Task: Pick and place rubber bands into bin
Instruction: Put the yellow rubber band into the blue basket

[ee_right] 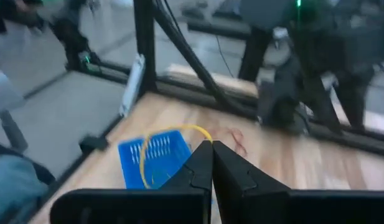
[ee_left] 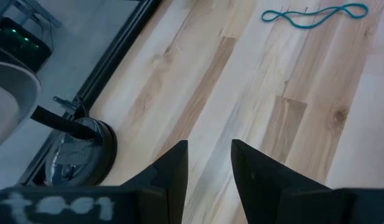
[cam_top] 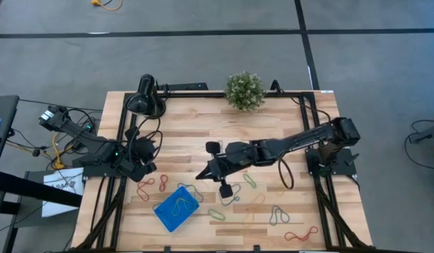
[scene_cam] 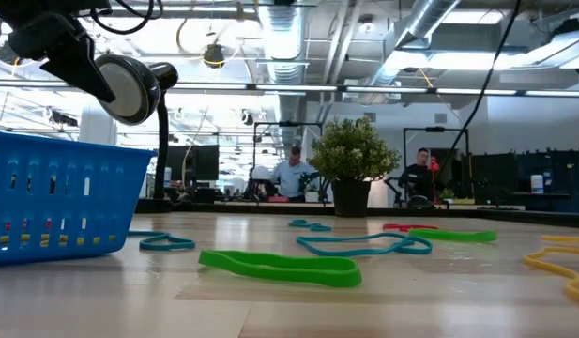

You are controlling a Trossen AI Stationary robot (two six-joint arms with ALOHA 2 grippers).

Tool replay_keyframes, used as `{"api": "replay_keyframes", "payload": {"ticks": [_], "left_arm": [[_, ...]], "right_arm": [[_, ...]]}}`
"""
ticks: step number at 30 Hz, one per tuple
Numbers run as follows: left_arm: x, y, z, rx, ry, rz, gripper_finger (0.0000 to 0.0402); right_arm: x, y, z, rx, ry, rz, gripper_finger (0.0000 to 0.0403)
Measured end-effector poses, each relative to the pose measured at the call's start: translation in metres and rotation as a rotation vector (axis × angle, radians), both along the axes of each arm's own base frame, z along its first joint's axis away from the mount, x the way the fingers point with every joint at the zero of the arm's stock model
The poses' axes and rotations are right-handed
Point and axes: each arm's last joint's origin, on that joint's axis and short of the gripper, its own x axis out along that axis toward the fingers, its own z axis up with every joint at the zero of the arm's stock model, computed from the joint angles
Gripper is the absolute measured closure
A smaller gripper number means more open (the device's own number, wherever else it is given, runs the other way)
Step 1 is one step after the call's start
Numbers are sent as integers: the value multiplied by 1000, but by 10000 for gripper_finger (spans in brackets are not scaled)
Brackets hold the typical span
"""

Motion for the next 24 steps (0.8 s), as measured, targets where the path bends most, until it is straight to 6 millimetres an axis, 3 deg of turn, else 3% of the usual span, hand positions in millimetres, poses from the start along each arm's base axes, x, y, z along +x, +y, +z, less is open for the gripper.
{"api": "replay_keyframes", "payload": {"ticks": [9, 12, 14, 24], "left_arm": [[1, -1, 0, -3, -8, -9, 290], [1, -1, 0, 3, -1, -15, 290], [1, -1, 0, 4, 1, -17, 290], [1, -1, 0, 6, 0, -18, 290]], "right_arm": [[34, 12, -43, 62, -1, 63, 403], [39, 14, -62, 87, 87, 60, 403], [51, 17, -66, 106, 58, 87, 403], [73, 29, -88, 151, 102, 138, 403]]}}
